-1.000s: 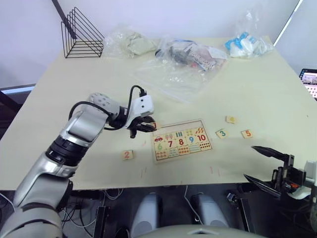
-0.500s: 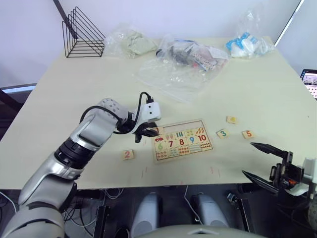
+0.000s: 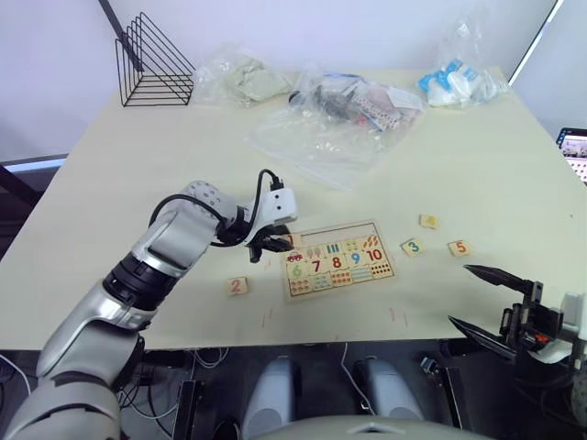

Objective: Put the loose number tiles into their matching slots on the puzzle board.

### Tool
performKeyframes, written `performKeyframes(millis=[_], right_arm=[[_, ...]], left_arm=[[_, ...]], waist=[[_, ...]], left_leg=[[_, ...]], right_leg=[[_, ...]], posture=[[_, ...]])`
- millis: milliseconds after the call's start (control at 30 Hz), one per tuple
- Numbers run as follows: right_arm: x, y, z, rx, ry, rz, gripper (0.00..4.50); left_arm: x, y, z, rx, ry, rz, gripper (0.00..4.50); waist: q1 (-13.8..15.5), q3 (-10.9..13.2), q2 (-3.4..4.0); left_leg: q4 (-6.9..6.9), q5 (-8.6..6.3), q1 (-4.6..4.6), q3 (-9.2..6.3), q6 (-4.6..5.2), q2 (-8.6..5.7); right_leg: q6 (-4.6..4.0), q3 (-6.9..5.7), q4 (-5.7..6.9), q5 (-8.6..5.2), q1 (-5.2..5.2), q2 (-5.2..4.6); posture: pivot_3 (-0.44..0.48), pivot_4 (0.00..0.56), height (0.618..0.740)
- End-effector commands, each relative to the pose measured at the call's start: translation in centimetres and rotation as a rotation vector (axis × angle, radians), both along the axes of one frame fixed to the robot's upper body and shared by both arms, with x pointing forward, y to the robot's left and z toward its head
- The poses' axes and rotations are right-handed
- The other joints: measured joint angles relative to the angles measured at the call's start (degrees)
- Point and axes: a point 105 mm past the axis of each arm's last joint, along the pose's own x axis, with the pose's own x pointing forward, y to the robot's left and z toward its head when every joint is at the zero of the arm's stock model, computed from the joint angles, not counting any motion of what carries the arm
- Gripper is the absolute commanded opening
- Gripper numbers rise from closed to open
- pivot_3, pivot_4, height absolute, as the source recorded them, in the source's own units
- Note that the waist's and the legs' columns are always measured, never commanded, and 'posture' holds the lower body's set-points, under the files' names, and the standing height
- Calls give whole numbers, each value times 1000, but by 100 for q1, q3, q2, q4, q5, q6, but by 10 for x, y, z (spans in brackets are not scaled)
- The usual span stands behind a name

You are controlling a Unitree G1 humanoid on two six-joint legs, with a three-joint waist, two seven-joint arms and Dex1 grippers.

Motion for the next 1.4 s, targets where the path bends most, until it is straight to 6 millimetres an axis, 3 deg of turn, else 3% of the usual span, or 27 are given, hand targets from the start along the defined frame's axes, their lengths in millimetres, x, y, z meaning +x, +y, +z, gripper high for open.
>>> performKeyframes(millis=[33,1400], right_arm=[[-1,0,10,-16,-47,1,4500],[-3,-4,7,-35,-33,-3,4500]], left_arm=[[3,-2,12,-1,-44,-13,935],[-3,-3,7,13,-18,-35,935]], waist=[[-2,0,0],[-2,0,0]], left_leg=[[0,0,0,0,0,0],[0,0,0,-1,0,0]], right_leg=[[0,0,0,0,0,0],[0,0,1,0,0,0]], posture=[[0,150,740],[0,150,740]])
